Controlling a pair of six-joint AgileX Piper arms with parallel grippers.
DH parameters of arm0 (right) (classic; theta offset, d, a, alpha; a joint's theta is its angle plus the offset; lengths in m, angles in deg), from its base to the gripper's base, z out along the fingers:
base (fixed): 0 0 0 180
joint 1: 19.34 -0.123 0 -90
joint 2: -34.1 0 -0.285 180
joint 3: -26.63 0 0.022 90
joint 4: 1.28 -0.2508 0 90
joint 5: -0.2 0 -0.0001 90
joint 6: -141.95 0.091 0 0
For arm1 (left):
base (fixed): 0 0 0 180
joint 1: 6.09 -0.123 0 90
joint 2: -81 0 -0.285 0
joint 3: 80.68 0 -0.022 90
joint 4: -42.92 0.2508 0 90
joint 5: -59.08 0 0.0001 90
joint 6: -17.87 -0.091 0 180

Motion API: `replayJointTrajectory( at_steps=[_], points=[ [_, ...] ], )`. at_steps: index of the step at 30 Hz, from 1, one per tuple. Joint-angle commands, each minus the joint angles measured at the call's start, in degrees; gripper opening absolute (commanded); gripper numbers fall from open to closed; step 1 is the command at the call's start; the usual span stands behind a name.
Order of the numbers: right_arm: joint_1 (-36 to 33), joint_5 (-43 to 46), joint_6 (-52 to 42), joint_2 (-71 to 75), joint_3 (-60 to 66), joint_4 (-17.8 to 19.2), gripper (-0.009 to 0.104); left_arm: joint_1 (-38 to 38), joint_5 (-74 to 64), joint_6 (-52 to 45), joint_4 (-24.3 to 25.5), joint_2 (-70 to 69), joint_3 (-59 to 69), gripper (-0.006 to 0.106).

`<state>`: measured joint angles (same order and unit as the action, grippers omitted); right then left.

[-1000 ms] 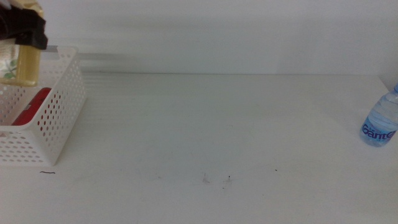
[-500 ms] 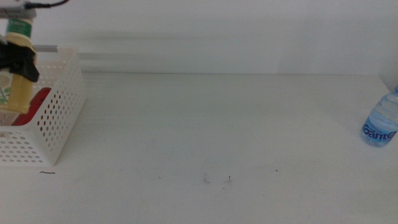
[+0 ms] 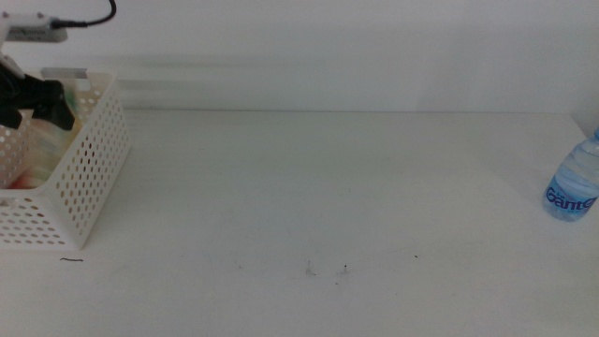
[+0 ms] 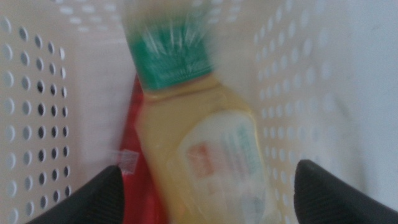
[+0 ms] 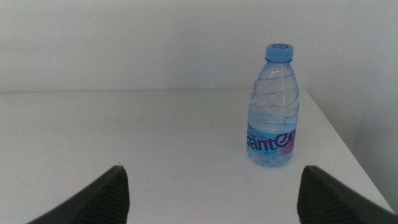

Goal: Use arms to grab the bottles and put them into the dustbin to the left of the table.

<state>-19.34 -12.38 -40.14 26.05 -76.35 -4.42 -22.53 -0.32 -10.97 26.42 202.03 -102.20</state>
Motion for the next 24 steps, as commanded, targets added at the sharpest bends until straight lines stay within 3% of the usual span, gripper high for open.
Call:
replayJointTrajectory(
  at_steps=[1, 7, 14, 19, 24],
  points=[
    [0.0, 0.5, -0.3, 0.3, 0.2, 0.4, 0.092, -0.1, 0.0, -0.3, -1.8, -0.7, -0.8, 0.094],
    [0.0, 0.5, -0.3, 0.3, 0.2, 0.4, 0.092, 1.0, -2.7, 4.6, 1.7, -4.2, -3.1, 0.094],
    [0.0, 0.5, -0.3, 0.3, 0.2, 0.4, 0.092, 4.6, -3.3, 6.7, 0.4, -13.9, -1.7, 0.094],
    [0.0, 0.5, -0.3, 0.3, 0.2, 0.4, 0.092, 8.8, 7.1, 5.2, -2.2, -26.1, 9.4, 0.094],
    [0.0, 0.5, -0.3, 0.3, 0.2, 0.4, 0.092, 13.4, 18.4, 0.1, -9.9, -39.3, 23.2, 0.094]
  ],
)
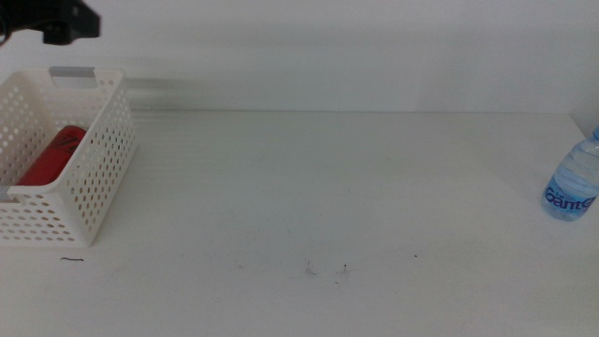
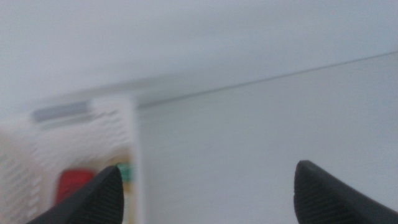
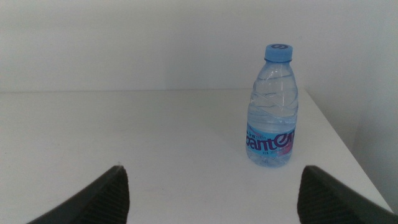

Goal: Use arms to grab the bottles and put them into the dustbin to the left of the table.

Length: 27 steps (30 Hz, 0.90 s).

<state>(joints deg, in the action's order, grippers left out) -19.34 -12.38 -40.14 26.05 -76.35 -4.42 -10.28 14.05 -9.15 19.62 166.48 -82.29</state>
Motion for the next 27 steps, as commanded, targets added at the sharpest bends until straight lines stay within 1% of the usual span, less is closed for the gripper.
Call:
replayJointTrajectory(
  at_steps=[1, 4, 8, 10, 11, 14, 15, 18, 25, 27],
  points=[
    [0.0, 0.5, -0.3, 0.3, 0.2, 0.4, 0.092, 2.2, 4.8, -2.9, -4.7, -6.2, 5.6, 0.094],
    [0.0, 0.5, -0.3, 0.3, 0.2, 0.4, 0.092, 5.5, 5.1, -6.5, -8.1, -11.9, 11.5, 0.094],
    [0.0, 0.5, -0.3, 0.3, 0.2, 0.4, 0.092, 12.0, 5.1, -7.6, -9.3, -18.6, 17.6, 0.094],
    [0.0, 0.5, -0.3, 0.3, 0.2, 0.4, 0.092, 15.7, 6.8, -5.5, -7.0, -21.3, 20.2, 0.094],
    [0.0, 0.5, -0.3, 0.3, 0.2, 0.4, 0.092, 18.3, 8.2, -1.2, -2.5, -23.0, 22.1, 0.094],
    [0.0, 0.5, -0.3, 0.3, 0.2, 0.4, 0.092, 26.9, 11.8, 10.9, 7.9, -28.1, 26.5, 0.094],
    [0.0, 0.5, -0.3, 0.3, 0.2, 0.4, 0.092, 28.8, 12.7, 12.0, 9.0, -30.0, 27.5, 0.094],
    [0.0, 0.5, -0.3, 0.3, 0.2, 0.4, 0.092, 32.5, 12.9, 12.0, 9.3, -33.6, 29.0, 0.094],
    [0.0, 0.5, -0.3, 0.3, 0.2, 0.4, 0.092, 32.7, 10.6, 12.0, 10.1, -39.3, 28.6, 0.094],
    [0.0, 0.5, -0.3, 0.3, 0.2, 0.4, 0.092, 32.7, 8.2, 12.1, 11.0, -40.0, 26.9, 0.094]
  ],
)
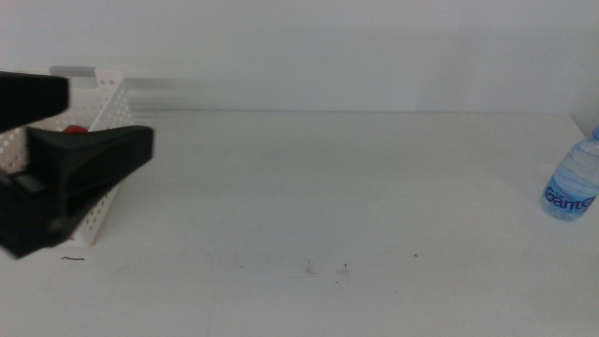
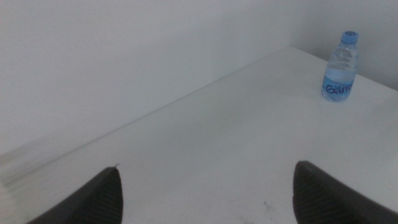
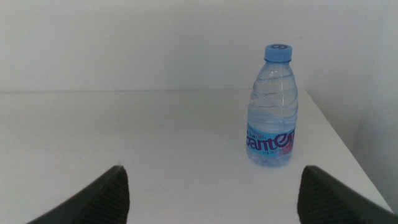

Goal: Use arms to grab the bottles and put them into the dustbin to the left of the table.

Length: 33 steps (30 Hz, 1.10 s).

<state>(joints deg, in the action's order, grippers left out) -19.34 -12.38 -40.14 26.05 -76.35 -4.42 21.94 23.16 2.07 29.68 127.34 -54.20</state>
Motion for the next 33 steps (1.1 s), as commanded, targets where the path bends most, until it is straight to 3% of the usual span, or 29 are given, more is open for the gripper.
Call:
replayJointTrajectory(
  at_steps=[1, 6, 25, 28, 33],
  points=[
    [0.0, 0.5, -0.3, 0.3, 0.2, 0.4, 0.092, 0.5, -2.5, 1.2, 1.7, -1.0, -2.3, 0.094],
    [0.0, 0.5, -0.3, 0.3, 0.2, 0.4, 0.092, -0.5, -11.6, 5.8, 6.8, -1.0, -8.9, 0.094],
    [0.0, 0.5, -0.3, 0.3, 0.2, 0.4, 0.092, -1.3, -12.3, 5.3, 7.4, -1.1, -9.9, 0.094],
    [0.0, 6.8, -2.0, 0.3, 0.2, 8.1, 0.092, -1.3, -12.3, 5.3, 7.4, -1.1, -9.9, 0.094],
    [0.0, 9.3, 2.1, 0.3, 0.2, 8.8, 0.092, -1.3, -12.0, 5.4, 7.4, -1.1, -9.9, 0.094]
  ],
)
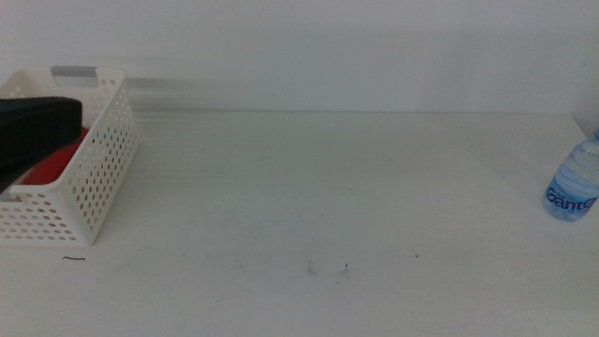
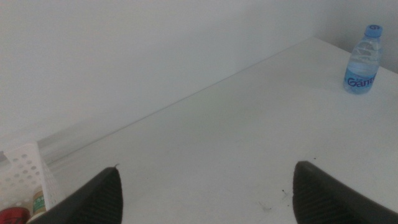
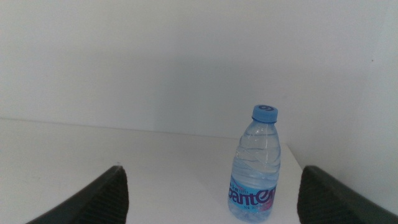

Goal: Use arms to grab the bottles and put them into the dustbin to the left of the table.

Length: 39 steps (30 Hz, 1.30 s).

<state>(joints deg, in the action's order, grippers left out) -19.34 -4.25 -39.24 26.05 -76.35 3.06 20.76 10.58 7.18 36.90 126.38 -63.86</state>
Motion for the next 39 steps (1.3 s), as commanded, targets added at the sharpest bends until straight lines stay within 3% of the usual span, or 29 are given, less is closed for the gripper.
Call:
replayJointTrajectory(
  at_steps=[1, 19, 22, 39],
  points=[
    [0.0, 1.3, 1.2, -0.6, 0.2, 1.4, 0.092, -0.1, 0.7, 0.3, 0.2, -0.1, -0.3, 0.094],
    [0.0, 26.9, 1.2, -31.3, 0.2, 1.3, 0.092, -0.1, 0.7, 0.0, 0.2, -0.1, -0.3, 0.094],
    [0.0, 28.6, 1.8, -34.1, 0.2, -0.2, 0.092, -0.1, 0.7, 0.0, 0.2, -0.1, -0.3, 0.094],
    [0.1, 36.2, 0.1, -45.0, 0.2, -0.8, 0.092, -0.1, 0.9, 0.2, 1.1, -0.1, -0.3, 0.094]
  ],
)
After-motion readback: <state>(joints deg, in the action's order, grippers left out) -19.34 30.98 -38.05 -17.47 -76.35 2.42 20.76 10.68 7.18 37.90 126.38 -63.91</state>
